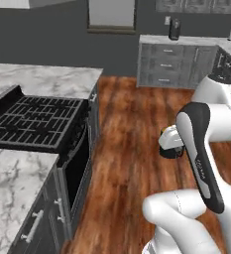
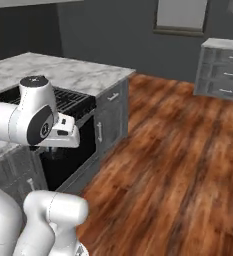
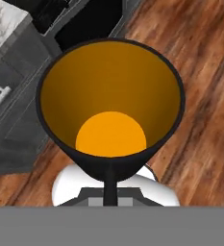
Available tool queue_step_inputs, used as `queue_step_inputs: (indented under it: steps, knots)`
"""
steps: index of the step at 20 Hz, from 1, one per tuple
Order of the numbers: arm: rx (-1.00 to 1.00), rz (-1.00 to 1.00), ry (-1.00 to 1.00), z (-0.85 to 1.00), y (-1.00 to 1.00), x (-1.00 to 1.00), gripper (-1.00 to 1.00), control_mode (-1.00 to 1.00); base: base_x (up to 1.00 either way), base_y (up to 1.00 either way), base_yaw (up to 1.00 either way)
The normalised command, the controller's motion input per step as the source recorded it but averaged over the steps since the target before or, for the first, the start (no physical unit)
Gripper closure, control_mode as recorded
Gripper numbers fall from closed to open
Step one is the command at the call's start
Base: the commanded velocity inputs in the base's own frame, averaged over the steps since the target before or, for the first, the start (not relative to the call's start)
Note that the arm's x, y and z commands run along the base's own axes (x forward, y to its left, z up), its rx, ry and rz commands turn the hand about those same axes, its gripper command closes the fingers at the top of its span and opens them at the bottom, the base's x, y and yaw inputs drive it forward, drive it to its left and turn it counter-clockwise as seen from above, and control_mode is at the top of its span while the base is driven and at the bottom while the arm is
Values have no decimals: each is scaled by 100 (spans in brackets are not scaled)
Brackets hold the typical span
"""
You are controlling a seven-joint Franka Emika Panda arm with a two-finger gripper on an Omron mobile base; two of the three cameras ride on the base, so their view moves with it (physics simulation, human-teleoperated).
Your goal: Pick the pot and mug and place them in the sink. Then turn on the water.
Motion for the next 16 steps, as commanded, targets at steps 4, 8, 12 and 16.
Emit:
queue_step_inputs:
  steps: [4, 8, 12, 16]
  knots:
    - [0, 0, 0, 0, 0, 0, 100, 100, 0, -7, -90]
    - [0, 0, 0, 0, 0, 0, 100, 100, 63, 48, -51]
    - [0, 0, 0, 0, 0, 0, 100, 100, 100, 64, -7]
    - [0, 0, 0, 0, 0, 0, 100, 100, 100, 62, 0]
